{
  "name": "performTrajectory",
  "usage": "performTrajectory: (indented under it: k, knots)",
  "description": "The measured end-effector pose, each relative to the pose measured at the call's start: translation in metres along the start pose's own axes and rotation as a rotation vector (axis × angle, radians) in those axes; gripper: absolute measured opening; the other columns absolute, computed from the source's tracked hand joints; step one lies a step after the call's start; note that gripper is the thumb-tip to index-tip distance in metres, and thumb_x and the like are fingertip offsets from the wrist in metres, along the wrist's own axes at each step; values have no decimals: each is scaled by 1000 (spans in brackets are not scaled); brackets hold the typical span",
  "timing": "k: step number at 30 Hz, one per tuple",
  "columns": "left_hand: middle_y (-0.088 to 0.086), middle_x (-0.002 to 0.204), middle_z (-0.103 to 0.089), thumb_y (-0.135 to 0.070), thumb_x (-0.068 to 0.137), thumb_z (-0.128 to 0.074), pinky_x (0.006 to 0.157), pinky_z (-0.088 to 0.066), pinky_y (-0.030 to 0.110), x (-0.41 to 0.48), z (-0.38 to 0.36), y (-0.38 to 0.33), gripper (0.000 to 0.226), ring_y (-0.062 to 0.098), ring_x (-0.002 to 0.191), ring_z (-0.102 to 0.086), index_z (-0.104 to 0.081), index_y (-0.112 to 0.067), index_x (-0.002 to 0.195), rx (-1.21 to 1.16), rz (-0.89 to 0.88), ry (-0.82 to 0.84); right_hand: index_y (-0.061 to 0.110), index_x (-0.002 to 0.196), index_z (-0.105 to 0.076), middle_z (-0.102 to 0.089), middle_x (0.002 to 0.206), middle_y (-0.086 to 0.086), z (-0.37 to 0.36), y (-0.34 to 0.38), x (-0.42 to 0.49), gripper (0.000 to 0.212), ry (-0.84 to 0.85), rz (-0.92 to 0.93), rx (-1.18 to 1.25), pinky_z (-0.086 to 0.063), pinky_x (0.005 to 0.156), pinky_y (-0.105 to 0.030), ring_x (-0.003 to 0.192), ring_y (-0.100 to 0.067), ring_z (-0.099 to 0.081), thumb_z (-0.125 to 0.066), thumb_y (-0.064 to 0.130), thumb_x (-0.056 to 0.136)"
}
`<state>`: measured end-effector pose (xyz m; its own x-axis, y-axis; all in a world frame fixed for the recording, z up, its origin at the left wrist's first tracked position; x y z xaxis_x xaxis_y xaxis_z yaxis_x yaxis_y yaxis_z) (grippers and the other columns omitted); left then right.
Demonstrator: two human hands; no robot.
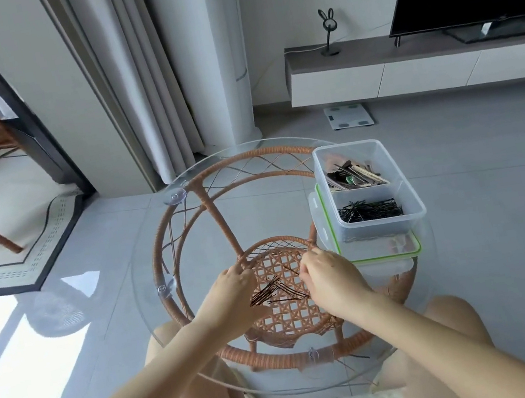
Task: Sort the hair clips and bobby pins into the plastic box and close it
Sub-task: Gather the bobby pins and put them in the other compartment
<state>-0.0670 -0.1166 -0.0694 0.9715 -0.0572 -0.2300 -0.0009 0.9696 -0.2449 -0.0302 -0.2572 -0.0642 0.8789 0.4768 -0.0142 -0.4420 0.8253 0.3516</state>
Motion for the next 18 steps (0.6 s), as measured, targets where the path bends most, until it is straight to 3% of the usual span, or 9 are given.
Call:
performTrajectory:
  k: [3,5,8,11,14,16,18]
  knots:
    - [0,120,-54,-35,83,-64,91,-45,26,-3,0,4,35,17,105,-54,-58,-16,112,-37,5,-5,8,124,-44,-45,132,-8,-18,10,9,57,233,17,-95,-38,102,-40,126,-28,-39,-56,48,84]
    - [1,117,-57,-31,84,-64,90,-47,26,-4,1,5,32,17,102,-57,-60,-15,112,-54,2,-6,10,127,-40,-42,133,-7,-24,12,12,69,297,22,-135,-35,104,-41,125,-28,-36,-63,52,77]
    - [2,114,-59,-26,86,-62,87,-48,26,-2,2,6,28,17,100,-58,-61,-14,111,-47,-15,-13,9,115,-49,-51,120,-7,-26,17,15,49,278,54,-87,-38,103,-41,113,-26,-46,-66,39,81]
    - [2,112,-60,-24,88,-60,84,-48,25,1,2,5,24,17,97,-59,-62,-13,109,-20,-27,-12,4,105,-57,-57,112,-10,-19,19,16,25,261,44,-55,-47,88,-35,101,-26,-54,-60,22,88]
    - [3,109,-59,-21,90,-56,82,-49,25,3,1,3,21,17,93,-57,-62,-10,107,7,-41,-4,1,98,-60,-57,106,-12,-14,22,13,12,283,81,-121,-42,77,-31,94,-26,-54,-51,5,91]
    - [5,107,-60,-17,92,-52,79,-48,24,5,0,0,19,16,87,-54,-61,-8,106,36,-52,7,1,99,-59,-56,108,-16,-14,24,9,22,292,102,-203,-42,77,-33,95,-28,-52,-44,-9,86]
    - [7,106,-59,-10,93,-48,76,-46,22,8,-3,-3,19,16,84,-52,-59,-6,108,80,-49,36,-2,107,-56,-52,119,-23,-15,20,5,31,288,114,-248,-44,87,-38,107,-34,-52,-42,-14,82]
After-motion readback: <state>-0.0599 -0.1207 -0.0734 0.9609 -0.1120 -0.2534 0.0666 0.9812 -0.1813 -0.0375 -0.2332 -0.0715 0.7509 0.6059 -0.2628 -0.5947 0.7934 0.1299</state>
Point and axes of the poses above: each hand's wrist, its own x-axis towards the middle knuckle, its own z-axis out of the back of the hand, y = z × x, the point moved 6 cm from there along x, towards the middle knuckle
